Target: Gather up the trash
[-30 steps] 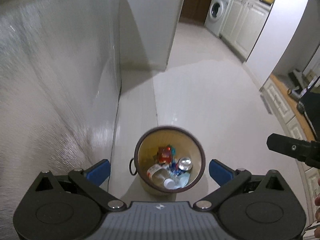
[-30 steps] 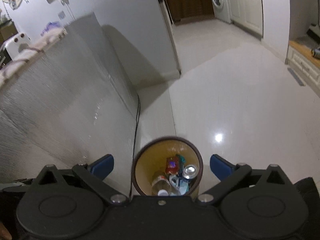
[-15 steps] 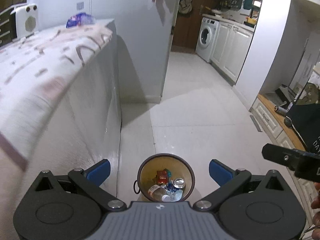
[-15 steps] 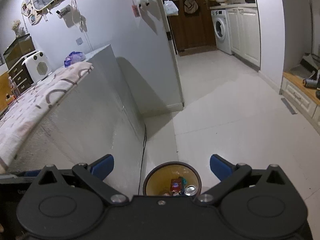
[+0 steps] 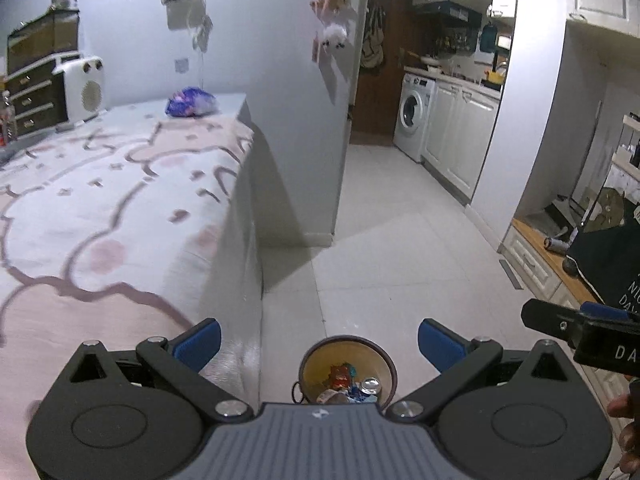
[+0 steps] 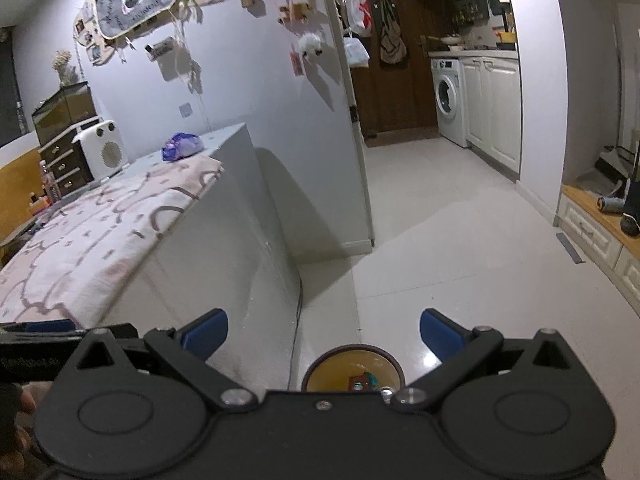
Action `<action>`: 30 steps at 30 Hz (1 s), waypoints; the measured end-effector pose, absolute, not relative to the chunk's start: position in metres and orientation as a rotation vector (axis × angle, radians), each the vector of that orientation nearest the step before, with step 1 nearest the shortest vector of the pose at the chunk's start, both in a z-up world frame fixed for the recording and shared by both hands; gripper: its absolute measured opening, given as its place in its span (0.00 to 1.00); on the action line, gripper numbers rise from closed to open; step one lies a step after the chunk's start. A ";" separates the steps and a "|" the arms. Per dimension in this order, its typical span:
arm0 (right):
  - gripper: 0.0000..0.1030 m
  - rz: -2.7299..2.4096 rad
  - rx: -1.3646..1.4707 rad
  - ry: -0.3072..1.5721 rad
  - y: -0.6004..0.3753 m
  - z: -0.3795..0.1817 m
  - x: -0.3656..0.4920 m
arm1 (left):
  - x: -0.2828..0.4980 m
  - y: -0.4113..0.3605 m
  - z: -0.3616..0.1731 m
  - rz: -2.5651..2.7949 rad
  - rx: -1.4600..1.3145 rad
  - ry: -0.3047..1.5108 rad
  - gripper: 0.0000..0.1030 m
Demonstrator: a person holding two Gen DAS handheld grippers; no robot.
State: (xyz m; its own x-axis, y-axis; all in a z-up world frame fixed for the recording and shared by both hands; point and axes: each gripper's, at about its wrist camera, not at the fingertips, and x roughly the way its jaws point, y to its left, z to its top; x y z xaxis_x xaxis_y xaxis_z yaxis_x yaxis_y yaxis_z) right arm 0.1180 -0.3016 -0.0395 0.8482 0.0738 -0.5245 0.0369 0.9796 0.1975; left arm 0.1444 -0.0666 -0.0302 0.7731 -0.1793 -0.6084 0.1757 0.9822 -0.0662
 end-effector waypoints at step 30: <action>1.00 -0.067 0.134 0.591 -0.267 -0.015 0.024 | 0.062 -0.012 -0.018 -0.131 0.023 0.684 1.00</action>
